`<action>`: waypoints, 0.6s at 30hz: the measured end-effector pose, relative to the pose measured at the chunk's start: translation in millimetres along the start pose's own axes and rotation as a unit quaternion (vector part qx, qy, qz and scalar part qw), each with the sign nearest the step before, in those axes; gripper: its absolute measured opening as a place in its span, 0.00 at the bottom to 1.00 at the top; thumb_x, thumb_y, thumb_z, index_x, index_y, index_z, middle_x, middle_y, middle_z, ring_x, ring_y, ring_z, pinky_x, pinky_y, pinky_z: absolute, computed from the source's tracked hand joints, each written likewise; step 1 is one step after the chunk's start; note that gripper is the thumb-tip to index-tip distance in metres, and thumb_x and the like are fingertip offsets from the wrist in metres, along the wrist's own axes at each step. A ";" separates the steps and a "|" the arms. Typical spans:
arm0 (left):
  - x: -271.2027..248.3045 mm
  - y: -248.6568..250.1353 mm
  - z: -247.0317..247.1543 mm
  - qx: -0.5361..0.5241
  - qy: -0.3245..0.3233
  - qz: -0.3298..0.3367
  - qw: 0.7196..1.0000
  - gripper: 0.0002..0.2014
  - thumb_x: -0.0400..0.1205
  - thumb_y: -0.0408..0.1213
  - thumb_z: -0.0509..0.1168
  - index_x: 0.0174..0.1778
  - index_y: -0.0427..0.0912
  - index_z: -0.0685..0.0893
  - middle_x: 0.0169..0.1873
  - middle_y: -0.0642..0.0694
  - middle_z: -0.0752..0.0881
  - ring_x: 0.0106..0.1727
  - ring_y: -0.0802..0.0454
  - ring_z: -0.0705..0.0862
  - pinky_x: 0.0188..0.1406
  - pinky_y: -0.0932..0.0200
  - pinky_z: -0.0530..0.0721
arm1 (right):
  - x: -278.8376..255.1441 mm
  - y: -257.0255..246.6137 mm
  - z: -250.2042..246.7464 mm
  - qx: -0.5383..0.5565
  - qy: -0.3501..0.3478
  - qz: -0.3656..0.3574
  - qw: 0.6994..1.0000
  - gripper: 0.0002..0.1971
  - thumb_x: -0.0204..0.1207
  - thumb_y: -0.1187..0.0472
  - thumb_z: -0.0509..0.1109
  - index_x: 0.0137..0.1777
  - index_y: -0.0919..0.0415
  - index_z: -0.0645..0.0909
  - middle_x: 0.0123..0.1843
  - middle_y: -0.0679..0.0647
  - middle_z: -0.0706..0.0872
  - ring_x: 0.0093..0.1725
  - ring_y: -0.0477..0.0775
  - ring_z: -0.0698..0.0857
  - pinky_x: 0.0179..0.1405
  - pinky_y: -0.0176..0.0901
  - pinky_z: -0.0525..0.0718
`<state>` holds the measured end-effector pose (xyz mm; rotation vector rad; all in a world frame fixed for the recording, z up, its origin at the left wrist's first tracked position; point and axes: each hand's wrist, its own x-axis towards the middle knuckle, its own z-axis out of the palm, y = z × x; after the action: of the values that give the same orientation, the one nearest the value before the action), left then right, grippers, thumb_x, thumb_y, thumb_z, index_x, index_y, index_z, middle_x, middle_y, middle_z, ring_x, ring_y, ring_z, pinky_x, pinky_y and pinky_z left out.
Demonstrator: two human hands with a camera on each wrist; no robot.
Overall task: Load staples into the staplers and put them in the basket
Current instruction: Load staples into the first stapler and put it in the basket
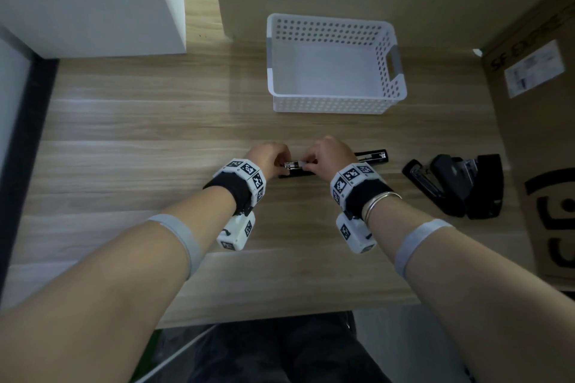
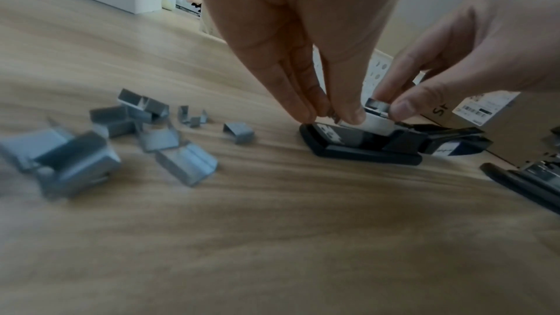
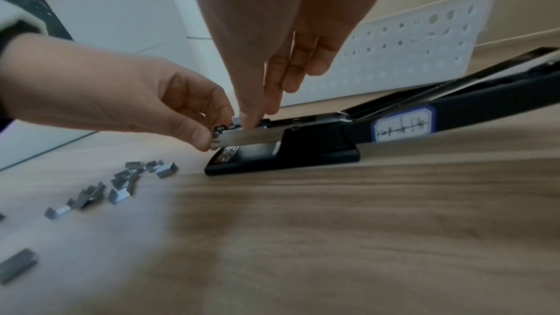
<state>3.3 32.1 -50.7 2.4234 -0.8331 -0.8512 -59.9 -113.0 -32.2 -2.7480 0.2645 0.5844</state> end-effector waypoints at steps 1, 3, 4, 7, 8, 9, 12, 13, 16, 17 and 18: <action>-0.3 0.4 0.7 -0.001 0.004 -0.003 1.000 0.14 0.74 0.32 0.72 0.54 0.34 0.83 0.53 0.37 0.88 0.54 0.40 0.85 0.56 0.52 0.81 | 0.1 -0.8 1.6 -0.002 0.002 -0.003 1.000 0.08 0.78 0.53 0.70 0.49 0.53 0.90 0.46 0.56 0.89 0.54 0.54 0.81 0.47 0.45 0.77; -0.1 0.2 2.3 -0.005 0.010 -0.007 1.000 0.13 0.74 0.33 0.72 0.53 0.35 0.84 0.52 0.37 0.88 0.53 0.41 0.85 0.55 0.52 0.82 | 0.7 -1.6 2.9 -0.008 -0.002 -0.006 1.000 0.09 0.78 0.54 0.69 0.49 0.55 0.89 0.46 0.56 0.89 0.54 0.55 0.81 0.48 0.46 0.78; -0.1 0.0 3.1 -0.005 0.011 -0.008 1.000 0.13 0.74 0.34 0.72 0.53 0.36 0.84 0.52 0.37 0.88 0.53 0.41 0.85 0.55 0.52 0.82 | 1.1 -2.1 2.9 -0.013 -0.004 -0.009 1.000 0.09 0.79 0.54 0.69 0.49 0.55 0.89 0.47 0.56 0.88 0.56 0.56 0.81 0.48 0.46 0.77; 0.3 -1.2 4.1 -0.003 0.014 -0.011 1.000 0.13 0.74 0.35 0.71 0.53 0.37 0.84 0.52 0.38 0.88 0.54 0.41 0.85 0.54 0.52 0.81 | 3.5 -3.1 1.4 -0.024 -0.016 -0.010 1.000 0.09 0.77 0.51 0.70 0.51 0.52 0.89 0.48 0.54 0.89 0.61 0.56 0.80 0.52 0.47 0.77; 0.6 -1.6 4.3 -0.002 0.014 -0.011 1.000 0.13 0.74 0.35 0.71 0.54 0.37 0.84 0.52 0.38 0.88 0.54 0.41 0.85 0.54 0.53 0.81 | 5.3 -2.9 0.8 -0.022 -0.019 -0.005 1.000 0.09 0.76 0.49 0.71 0.51 0.49 0.90 0.49 0.53 0.89 0.61 0.56 0.80 0.54 0.47 0.77; 0.5 -1.6 4.3 -0.003 0.014 -0.011 1.000 0.13 0.74 0.35 0.71 0.54 0.37 0.84 0.52 0.38 0.88 0.54 0.41 0.85 0.54 0.53 0.81 | 7.3 -3.7 0.7 -0.017 -0.022 0.002 1.000 0.09 0.76 0.48 0.71 0.50 0.48 0.90 0.49 0.53 0.89 0.60 0.56 0.80 0.59 0.48 0.77; 0.4 -2.4 5.0 -0.010 0.018 -0.009 1.000 0.13 0.74 0.34 0.72 0.54 0.36 0.84 0.51 0.37 0.88 0.53 0.41 0.85 0.56 0.52 0.82 | 12.0 -7.3 0.9 -0.003 -0.021 0.018 1.000 0.09 0.78 0.50 0.69 0.49 0.49 0.90 0.52 0.53 0.90 0.67 0.59 0.78 0.72 0.53 0.73; 0.1 -2.8 5.3 -0.011 0.020 -0.008 1.000 0.13 0.74 0.34 0.72 0.54 0.36 0.84 0.51 0.37 0.88 0.53 0.41 0.85 0.56 0.52 0.82 | 12.4 -8.6 0.9 -0.006 -0.022 0.023 0.999 0.09 0.78 0.51 0.70 0.51 0.51 0.90 0.54 0.54 0.89 0.70 0.59 0.77 0.73 0.52 0.72; 0.1 -3.2 5.3 -0.005 0.020 -0.007 1.000 0.13 0.74 0.35 0.72 0.53 0.36 0.84 0.51 0.37 0.88 0.53 0.41 0.85 0.55 0.53 0.81 | 11.4 -4.3 -3.0 -0.017 -0.013 0.045 0.999 0.09 0.76 0.53 0.72 0.53 0.53 0.89 0.55 0.54 0.89 0.68 0.58 0.78 0.65 0.48 0.76; 0.0 -3.2 4.7 0.000 0.017 -0.005 1.000 0.13 0.74 0.36 0.72 0.54 0.36 0.84 0.52 0.38 0.88 0.54 0.41 0.85 0.55 0.53 0.81 | 9.8 -0.5 -5.9 -0.022 -0.015 0.057 0.998 0.09 0.76 0.53 0.73 0.53 0.53 0.89 0.54 0.54 0.90 0.66 0.58 0.79 0.62 0.46 0.77; -0.5 -3.3 3.9 0.005 0.012 -0.004 1.000 0.13 0.75 0.36 0.71 0.54 0.36 0.84 0.52 0.38 0.88 0.54 0.41 0.84 0.55 0.54 0.81 | 7.9 4.0 -9.3 -0.029 -0.021 0.069 0.997 0.10 0.76 0.53 0.73 0.53 0.54 0.89 0.54 0.54 0.90 0.64 0.57 0.80 0.60 0.46 0.78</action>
<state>1.7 34.1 -55.1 2.4423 -0.8212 -0.8220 -50.4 -120.8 -28.5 -2.7862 0.4364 0.6940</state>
